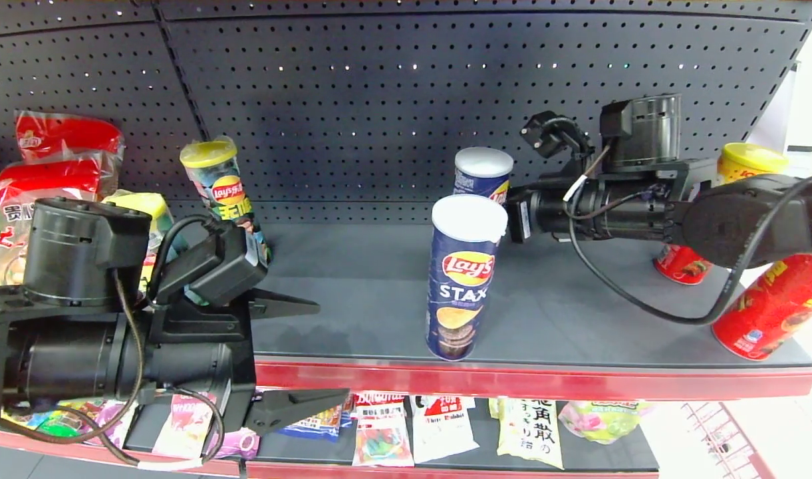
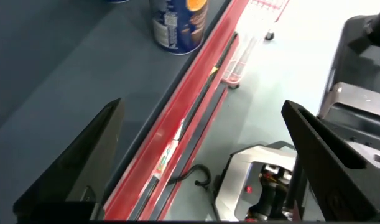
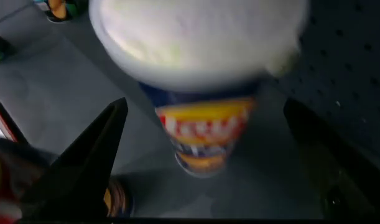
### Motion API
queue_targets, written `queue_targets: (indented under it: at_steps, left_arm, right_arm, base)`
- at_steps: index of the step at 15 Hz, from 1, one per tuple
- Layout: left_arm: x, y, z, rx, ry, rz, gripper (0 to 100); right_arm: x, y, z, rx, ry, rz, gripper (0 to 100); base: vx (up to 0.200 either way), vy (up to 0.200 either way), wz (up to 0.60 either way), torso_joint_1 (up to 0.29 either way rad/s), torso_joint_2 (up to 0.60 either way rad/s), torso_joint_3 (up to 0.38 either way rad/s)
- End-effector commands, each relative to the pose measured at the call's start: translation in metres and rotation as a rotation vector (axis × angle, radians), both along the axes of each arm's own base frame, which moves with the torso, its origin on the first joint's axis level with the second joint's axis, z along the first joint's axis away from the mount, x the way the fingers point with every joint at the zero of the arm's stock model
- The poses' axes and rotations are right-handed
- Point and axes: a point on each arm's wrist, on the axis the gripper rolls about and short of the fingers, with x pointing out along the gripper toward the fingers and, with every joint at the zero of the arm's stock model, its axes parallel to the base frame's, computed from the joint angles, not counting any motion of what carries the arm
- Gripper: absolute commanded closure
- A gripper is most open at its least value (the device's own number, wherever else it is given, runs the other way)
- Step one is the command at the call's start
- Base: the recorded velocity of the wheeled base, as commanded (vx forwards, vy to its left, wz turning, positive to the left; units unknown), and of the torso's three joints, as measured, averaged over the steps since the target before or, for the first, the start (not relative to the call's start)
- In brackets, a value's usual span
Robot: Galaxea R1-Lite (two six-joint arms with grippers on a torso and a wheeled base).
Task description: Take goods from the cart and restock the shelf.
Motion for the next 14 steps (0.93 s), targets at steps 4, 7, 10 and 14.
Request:
queue_targets:
  at_steps: [4,7,10,14]
  left_arm:
    - [0.013,-0.007,-0.007,0.037,0.019,0.034,0]
    - [0.023,-0.012,-0.013,0.059,0.033,0.056,0]
    - [0.039,-0.019,-0.022,0.077,0.060,0.057,0]
    - [0.051,-0.032,-0.032,0.108,0.080,0.057,0]
  right_arm:
    - [-0.057,-0.051,0.006,-0.020,0.013,-0.123,0]
    - [-0.115,-0.075,0.000,-0.002,0.034,-0.135,0]
    - [-0.167,-0.091,-0.004,0.033,0.005,-0.126,0]
    - [-0.205,-0.107,-0.003,0.093,-0.039,-0.143,0]
  base:
    - [0.000,0.000,0.00,0.000,0.00,0.000]
    - [0.000,0.000,0.00,0.000,0.00,0.000]
    - [0.000,0.000,0.00,0.000,0.00,0.000]
    - [0.000,0.000,0.00,0.000,0.00,0.000]
